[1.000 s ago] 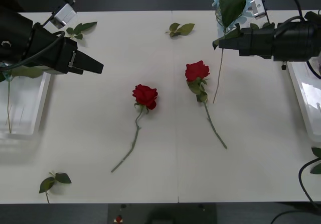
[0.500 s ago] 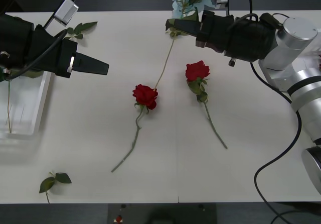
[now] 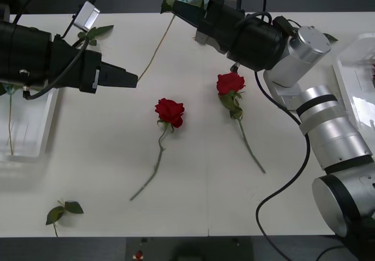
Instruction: Put the red flowers into the right box and the blue flowers into the left box
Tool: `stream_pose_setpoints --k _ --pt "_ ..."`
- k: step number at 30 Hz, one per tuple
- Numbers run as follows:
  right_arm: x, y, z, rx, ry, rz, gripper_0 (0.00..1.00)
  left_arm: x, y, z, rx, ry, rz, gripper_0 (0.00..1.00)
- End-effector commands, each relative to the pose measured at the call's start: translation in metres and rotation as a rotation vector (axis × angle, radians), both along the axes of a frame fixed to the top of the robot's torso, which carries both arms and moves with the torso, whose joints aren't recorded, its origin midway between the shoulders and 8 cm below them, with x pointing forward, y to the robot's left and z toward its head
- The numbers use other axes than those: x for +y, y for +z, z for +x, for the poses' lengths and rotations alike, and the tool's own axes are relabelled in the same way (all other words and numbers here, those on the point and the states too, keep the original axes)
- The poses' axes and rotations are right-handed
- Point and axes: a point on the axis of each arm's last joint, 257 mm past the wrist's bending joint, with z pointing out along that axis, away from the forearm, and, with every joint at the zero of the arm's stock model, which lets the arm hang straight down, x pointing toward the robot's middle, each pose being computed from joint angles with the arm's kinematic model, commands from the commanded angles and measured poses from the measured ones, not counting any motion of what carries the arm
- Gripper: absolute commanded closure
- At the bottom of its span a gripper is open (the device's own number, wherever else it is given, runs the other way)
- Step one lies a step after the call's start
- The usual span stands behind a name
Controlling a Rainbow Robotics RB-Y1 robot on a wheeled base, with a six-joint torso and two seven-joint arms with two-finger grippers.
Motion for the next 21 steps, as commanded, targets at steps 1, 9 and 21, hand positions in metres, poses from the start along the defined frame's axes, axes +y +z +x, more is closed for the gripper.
stream_pose_setpoints --k 1,9,21 --pt "0.031 0.03 -0.013 -0.065 0.036 0.035 1.0 -0.01 0.006 0.004 -0.074 -0.014 -0.004 0.0" --pt "0.053 0.029 -0.02 -0.06 0.049 0.04 1.0 -0.02 0.006 0.009 -0.085 -0.004 -0.021 0.0" --pt "0.059 0.028 -0.017 -0.052 0.035 0.04 1.0 -0.02 0.006 0.009 -0.086 -0.003 -0.021 1.0"
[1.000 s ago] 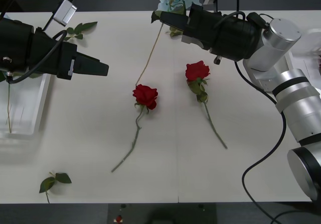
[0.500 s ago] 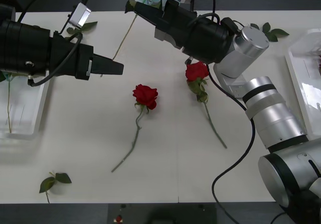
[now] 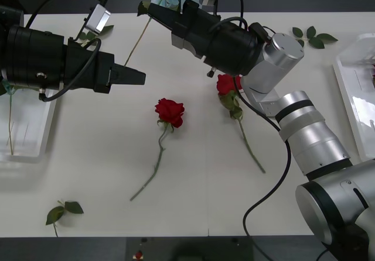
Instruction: Put the red flowers into the right box and the blue flowers into the left box
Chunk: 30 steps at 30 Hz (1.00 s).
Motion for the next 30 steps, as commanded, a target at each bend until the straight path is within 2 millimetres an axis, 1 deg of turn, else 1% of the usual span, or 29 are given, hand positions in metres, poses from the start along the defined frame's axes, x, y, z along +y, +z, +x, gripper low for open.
stream_pose_setpoints --k 1,18,19,20,22,24,25,26,30 --pt "0.017 0.03 -0.009 -0.092 0.018 -0.001 1.0 -0.004 0.012 0.0 -0.077 -0.026 0.006 1.0" --pt "0.02 0.029 -0.012 -0.094 0.026 -0.006 1.0 -0.004 0.014 0.0 -0.08 -0.028 0.0 1.0" --pt "0.02 0.029 -0.012 -0.096 0.024 -0.007 0.87 -0.003 0.013 -0.001 -0.079 -0.027 0.002 1.0" --pt "0.019 0.028 -0.01 -0.095 0.02 -0.008 0.53 -0.003 0.014 -0.001 -0.078 -0.029 -0.001 1.0" --pt "0.018 0.028 -0.009 -0.091 0.015 -0.008 0.29 -0.003 0.015 -0.001 -0.079 -0.028 -0.001 1.0" --pt "0.017 0.028 -0.008 -0.091 0.012 -0.01 0.16 -0.003 0.016 -0.001 -0.079 -0.028 -0.004 1.0" --pt "0.016 0.028 -0.007 -0.09 0.011 -0.011 0.14 -0.003 0.016 -0.001 -0.079 -0.028 -0.004 1.0" --pt "0.015 0.028 -0.007 -0.09 0.01 -0.01 0.1 -0.003 0.017 -0.001 -0.079 -0.029 -0.007 1.0" --pt "0.015 0.027 -0.007 -0.094 0.01 -0.014 0.03 0.003 0.023 0.003 -0.096 -0.015 -0.013 1.0"
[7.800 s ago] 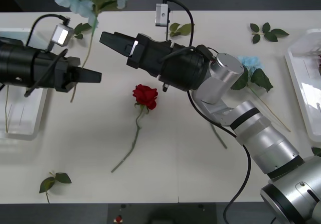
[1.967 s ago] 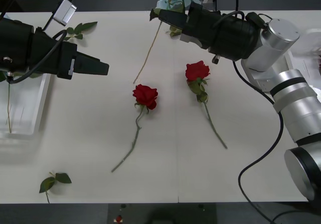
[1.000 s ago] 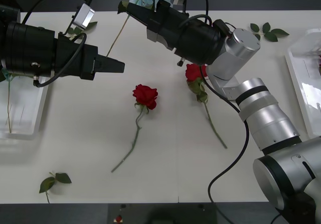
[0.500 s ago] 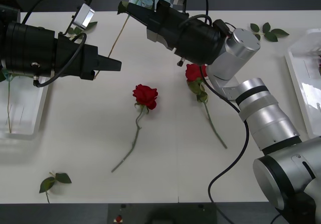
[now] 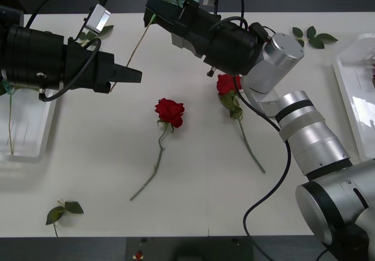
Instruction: Put the red flowers into the right box and the blue flowers into the left box
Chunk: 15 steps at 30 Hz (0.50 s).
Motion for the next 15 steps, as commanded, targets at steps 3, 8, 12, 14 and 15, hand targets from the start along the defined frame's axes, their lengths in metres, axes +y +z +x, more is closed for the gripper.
stream_pose_setpoints --k 3,8,12,14,15 --pt "0.015 0.027 -0.011 -0.103 0.025 -0.019 0.0 0.019 0.028 0.009 -0.122 0.013 0.012 1.0" --pt "0.013 0.026 -0.012 -0.113 0.028 -0.026 0.0 0.077 0.037 0.024 -0.177 0.106 0.133 1.0" --pt "0.01 0.026 -0.013 -0.124 0.032 -0.034 0.0 0.145 0.045 0.031 -0.197 0.226 0.26 1.0" --pt "0.006 0.024 -0.014 -0.134 0.037 -0.046 0.0 0.172 0.047 0.032 -0.199 0.277 0.305 1.0" --pt "0.001 0.021 -0.014 -0.139 0.041 -0.065 0.0 0.19 0.047 0.032 -0.196 0.313 0.331 1.0"
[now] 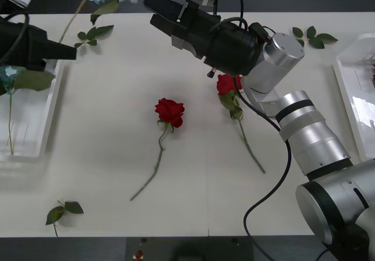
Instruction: Put the red flowers into the right box and the blue flowers into the left box
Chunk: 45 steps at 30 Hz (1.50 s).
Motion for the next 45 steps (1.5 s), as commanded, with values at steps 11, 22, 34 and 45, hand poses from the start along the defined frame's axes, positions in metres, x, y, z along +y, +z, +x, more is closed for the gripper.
stream_pose_setpoints --k 11,22,34,45 --pt "-0.081 -0.078 0.001 -0.11 0.064 -0.589 0.0 0.191 0.004 -0.007 -0.077 0.386 0.32 1.0" --pt "-0.209 -0.168 0.005 -0.034 0.086 -1.31 0.0 0.308 -0.009 -0.043 -0.022 0.599 0.611 1.0" --pt "-0.268 -0.205 0.016 -0.088 0.034 -1.798 0.0 0.379 -0.034 -0.043 -0.083 0.738 0.766 1.0" --pt "-0.244 -0.223 0.021 -0.078 -0.031 -1.934 0.0 0.37 -0.104 -0.037 0.009 0.652 0.864 1.0"
